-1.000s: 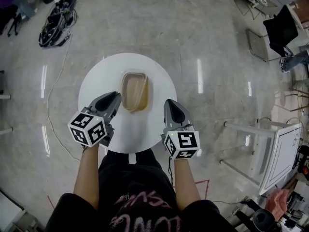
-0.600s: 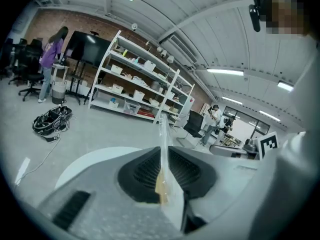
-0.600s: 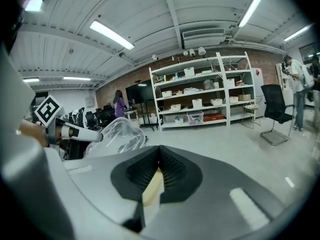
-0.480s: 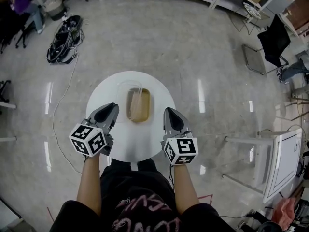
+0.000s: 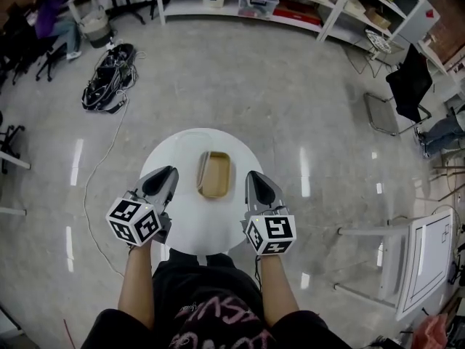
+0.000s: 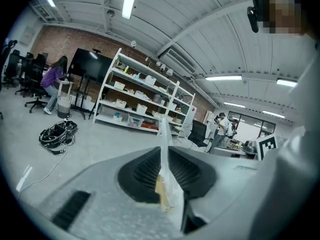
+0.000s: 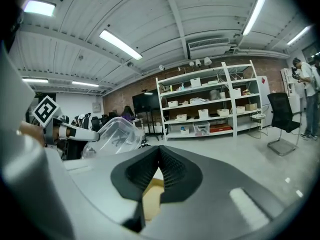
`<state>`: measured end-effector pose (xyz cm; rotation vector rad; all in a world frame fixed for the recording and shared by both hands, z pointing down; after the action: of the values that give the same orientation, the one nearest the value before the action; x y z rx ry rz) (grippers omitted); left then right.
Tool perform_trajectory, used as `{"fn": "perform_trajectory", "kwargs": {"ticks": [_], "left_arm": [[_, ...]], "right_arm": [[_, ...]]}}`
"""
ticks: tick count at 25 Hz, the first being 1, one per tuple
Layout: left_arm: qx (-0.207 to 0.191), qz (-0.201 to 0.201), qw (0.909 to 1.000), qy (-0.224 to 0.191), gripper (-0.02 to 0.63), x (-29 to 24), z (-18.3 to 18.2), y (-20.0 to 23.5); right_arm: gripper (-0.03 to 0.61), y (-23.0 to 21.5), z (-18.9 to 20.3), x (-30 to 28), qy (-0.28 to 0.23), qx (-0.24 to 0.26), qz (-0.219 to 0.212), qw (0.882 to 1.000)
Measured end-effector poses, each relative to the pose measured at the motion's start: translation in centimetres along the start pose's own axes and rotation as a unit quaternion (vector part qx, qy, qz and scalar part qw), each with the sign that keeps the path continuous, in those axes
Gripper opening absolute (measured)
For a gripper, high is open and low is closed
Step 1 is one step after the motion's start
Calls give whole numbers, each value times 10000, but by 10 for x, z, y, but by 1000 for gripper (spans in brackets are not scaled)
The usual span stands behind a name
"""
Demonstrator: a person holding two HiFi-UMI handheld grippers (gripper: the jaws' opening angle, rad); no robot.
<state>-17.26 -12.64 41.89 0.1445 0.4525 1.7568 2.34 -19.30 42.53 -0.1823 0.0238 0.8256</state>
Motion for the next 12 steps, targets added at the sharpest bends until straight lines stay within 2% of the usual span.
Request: {"fn": "perform_trajectory", "kwargs": {"ticks": [12], "left_arm": [[-375,-85,9983,-427,46,35,-41,-24]], "right_arm": [[9,20,-47,15,-324,231,-223,9990]]}}
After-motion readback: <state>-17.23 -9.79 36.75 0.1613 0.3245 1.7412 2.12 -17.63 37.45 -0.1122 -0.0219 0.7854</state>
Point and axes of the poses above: the fingertips, and each gripper's own axes: x backward along the fingers, y to its left, z out of its underside, the point moved 2 cm from there along x, backward along the fingers, and after that the axes turned 8 degrees about -y, right-handed, at the moved point
